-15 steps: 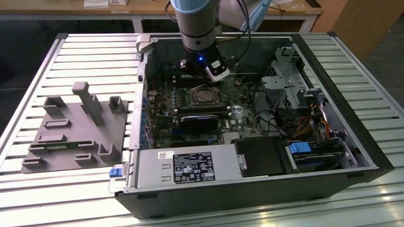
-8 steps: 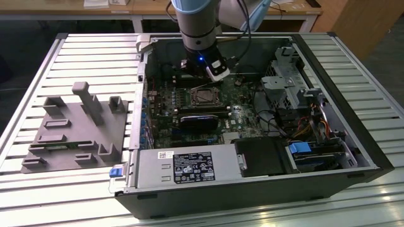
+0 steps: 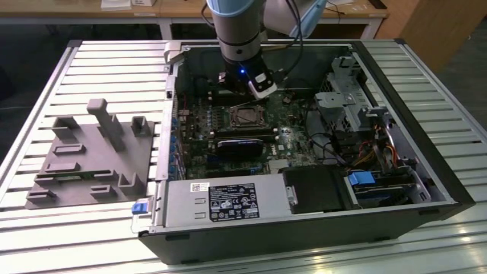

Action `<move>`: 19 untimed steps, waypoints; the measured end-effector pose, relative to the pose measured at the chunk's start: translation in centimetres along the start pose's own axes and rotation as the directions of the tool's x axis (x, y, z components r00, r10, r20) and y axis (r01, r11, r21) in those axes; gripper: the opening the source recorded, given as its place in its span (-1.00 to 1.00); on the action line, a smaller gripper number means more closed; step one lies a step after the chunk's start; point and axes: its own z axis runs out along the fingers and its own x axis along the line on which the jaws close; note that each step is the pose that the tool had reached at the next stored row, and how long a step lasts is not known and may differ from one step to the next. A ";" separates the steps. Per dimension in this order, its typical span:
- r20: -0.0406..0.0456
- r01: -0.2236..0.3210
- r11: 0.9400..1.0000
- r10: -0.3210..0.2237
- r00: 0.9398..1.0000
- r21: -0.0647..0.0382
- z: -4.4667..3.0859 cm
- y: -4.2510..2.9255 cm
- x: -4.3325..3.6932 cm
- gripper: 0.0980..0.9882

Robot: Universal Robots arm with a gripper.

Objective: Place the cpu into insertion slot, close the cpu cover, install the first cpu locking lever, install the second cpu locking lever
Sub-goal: 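Install the first cpu locking lever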

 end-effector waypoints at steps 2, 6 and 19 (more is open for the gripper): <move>0.002 -0.006 1.000 0.006 1.000 0.004 0.02 0.00 0.00 -0.98; 0.005 -0.015 1.000 0.015 1.000 0.010 0.04 -0.02 0.01 -0.98; 0.011 -0.036 0.999 0.036 0.999 0.014 0.33 0.09 0.07 -0.98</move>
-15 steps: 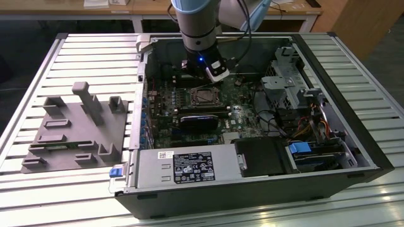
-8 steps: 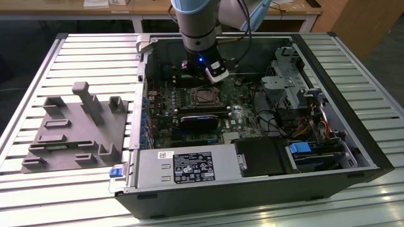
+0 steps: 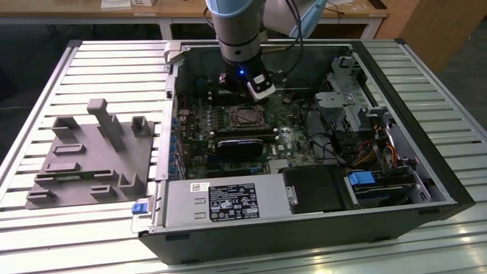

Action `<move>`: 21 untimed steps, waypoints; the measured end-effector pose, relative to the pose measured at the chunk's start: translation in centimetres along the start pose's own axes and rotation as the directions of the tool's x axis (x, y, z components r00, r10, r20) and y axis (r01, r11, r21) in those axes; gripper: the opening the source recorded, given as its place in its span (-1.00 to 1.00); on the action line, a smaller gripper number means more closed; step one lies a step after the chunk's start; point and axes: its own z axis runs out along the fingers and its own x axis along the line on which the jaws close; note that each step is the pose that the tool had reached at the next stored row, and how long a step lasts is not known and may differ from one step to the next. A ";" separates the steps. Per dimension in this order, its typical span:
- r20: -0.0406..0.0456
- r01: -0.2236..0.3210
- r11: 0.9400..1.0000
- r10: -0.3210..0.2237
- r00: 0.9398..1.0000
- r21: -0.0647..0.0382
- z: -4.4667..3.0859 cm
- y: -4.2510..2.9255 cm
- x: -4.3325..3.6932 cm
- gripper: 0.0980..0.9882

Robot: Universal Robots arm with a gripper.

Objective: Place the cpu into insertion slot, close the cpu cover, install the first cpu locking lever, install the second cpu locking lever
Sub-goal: 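Install the first cpu locking lever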

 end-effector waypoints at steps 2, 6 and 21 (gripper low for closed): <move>0.000 0.000 1.000 0.000 1.000 0.000 0.03 0.07 0.01 -0.98; 0.000 0.000 1.000 0.000 1.000 0.000 0.09 0.18 0.04 -0.98; 0.009 -0.031 0.999 0.031 0.999 0.010 0.38 0.11 0.09 -0.98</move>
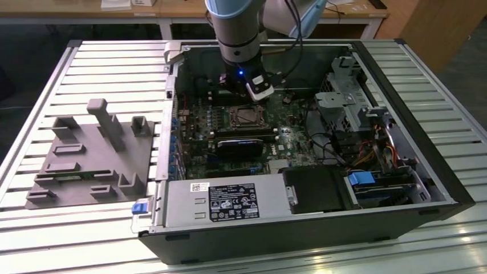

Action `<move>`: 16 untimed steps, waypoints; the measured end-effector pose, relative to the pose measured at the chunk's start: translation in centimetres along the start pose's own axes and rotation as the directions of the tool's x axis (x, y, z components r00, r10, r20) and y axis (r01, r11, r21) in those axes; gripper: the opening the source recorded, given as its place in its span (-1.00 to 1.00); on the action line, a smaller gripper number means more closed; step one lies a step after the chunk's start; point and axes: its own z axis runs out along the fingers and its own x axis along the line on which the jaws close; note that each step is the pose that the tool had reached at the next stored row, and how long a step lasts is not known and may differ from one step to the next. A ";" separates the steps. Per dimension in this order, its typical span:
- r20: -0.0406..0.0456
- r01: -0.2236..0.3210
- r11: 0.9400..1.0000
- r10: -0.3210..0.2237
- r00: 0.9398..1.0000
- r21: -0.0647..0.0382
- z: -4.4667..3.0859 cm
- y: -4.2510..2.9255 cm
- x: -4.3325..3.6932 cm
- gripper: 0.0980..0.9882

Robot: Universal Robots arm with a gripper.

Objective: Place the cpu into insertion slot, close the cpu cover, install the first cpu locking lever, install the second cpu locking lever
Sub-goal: 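Install the first cpu locking lever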

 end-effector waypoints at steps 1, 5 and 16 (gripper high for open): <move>0.001 -0.002 1.000 0.002 1.000 0.001 0.01 0.00 0.00 -0.98; 0.004 -0.011 1.000 0.011 1.000 0.005 0.06 -0.01 0.01 -0.98; 0.009 -0.025 1.000 0.025 1.000 0.013 0.32 -0.08 0.05 -0.98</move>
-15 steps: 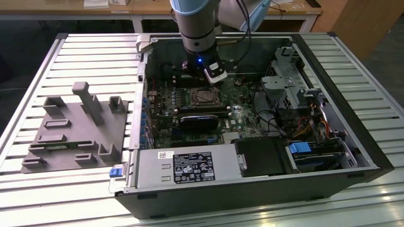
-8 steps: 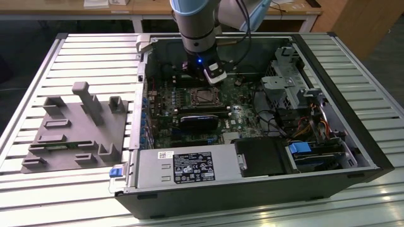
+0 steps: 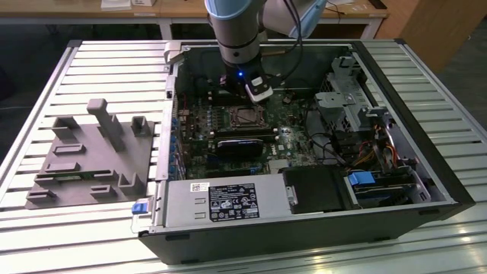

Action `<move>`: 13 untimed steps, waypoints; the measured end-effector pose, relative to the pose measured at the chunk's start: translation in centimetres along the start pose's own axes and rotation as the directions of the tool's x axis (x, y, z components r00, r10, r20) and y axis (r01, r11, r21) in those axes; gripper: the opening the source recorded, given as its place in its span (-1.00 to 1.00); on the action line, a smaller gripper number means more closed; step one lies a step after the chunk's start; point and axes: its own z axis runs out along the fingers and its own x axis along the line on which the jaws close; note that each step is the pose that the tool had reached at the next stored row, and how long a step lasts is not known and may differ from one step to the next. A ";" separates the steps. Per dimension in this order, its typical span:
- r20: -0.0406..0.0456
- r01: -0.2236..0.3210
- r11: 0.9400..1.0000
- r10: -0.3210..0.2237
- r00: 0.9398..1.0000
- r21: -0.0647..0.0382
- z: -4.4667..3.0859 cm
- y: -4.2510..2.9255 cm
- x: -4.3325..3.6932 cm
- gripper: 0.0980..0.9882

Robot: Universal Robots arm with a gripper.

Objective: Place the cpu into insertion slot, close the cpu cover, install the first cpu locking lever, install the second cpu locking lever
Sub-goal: 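Install the first cpu locking lever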

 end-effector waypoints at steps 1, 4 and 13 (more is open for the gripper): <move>0.000 -0.001 1.000 0.001 1.000 0.001 0.03 -0.01 0.01 -0.98; 0.001 -0.004 1.000 0.004 1.000 0.004 0.12 -0.04 0.02 -0.98; 0.003 -0.009 1.000 0.009 1.000 0.005 0.29 -0.07 0.05 -0.98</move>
